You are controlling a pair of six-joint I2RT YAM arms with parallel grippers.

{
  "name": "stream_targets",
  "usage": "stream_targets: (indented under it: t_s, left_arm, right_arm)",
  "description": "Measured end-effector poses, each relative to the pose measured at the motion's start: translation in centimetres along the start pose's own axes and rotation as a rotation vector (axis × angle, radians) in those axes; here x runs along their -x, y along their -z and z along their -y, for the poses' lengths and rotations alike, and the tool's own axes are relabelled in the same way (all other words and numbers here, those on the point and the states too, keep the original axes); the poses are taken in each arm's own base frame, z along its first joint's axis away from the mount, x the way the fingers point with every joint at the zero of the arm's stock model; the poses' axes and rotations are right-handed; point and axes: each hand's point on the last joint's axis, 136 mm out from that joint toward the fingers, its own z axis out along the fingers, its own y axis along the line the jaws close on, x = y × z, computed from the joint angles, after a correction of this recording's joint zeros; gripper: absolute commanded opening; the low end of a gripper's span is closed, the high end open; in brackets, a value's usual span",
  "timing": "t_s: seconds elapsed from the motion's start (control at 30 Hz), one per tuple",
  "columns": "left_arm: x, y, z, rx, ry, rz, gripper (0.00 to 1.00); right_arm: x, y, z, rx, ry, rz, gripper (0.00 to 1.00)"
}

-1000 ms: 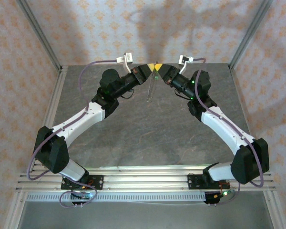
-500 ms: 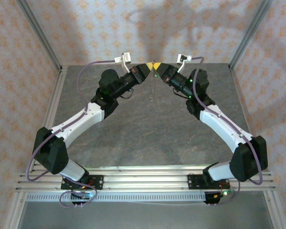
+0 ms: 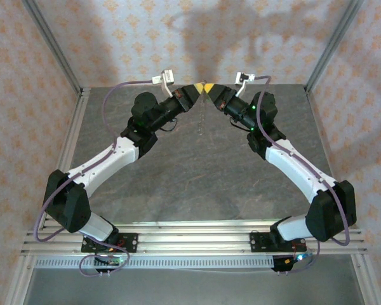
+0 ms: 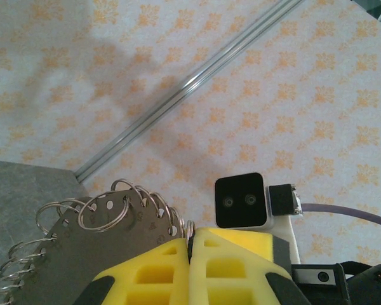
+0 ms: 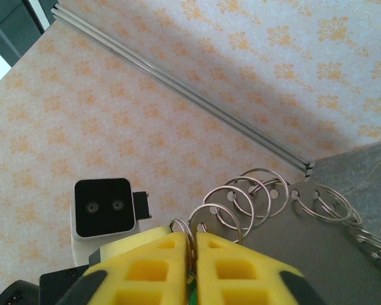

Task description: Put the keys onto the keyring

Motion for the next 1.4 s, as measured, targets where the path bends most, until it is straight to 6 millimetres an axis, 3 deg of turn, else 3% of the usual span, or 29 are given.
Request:
stream_targets:
  t_s: [0.07,0.3,0.5,0.73,0.97,1.13,1.27,1.4]
  left_arm:
    - [0.0,0.0,-0.1,0.004,0.001,-0.001,0.00]
    - [0.1,0.0,-0.5,0.021,-0.004,0.007,0.00]
    - [-0.2,0.4,-0.3,0.039,-0.041,-0.011,0.34]
    - [0.3,1.2,0.1,0.040,-0.066,-0.027,0.51]
    - [2.9,2.2,-0.9,0.073,-0.086,-0.014,0.55]
    - [3.7,2.2,-0.2,0.048,-0.119,-0.070,0.55]
    - [3.3,1.4,0.0,0.016,-0.134,-0.143,0.52]
    - [1.7,0.9,-1.2,0.009,-0.123,-0.233,0.48]
  right_arm:
    - [0.0,-0.1,0.1,-0.003,0.003,0.000,0.00]
    - [0.0,-0.4,0.4,-0.007,-0.007,-0.001,0.00]
    - [-0.3,-0.4,0.5,-0.010,0.000,-0.013,0.00]
    - [0.6,0.4,1.2,-0.006,0.005,-0.032,0.00]
    - [0.8,1.1,2.0,0.001,0.015,-0.096,0.00]
    - [-0.1,0.9,2.0,0.014,0.036,-0.191,0.00]
    - [-0.4,0.9,1.3,0.032,0.068,-0.249,0.00]
    - [-0.7,1.1,0.7,0.048,0.101,-0.293,0.00]
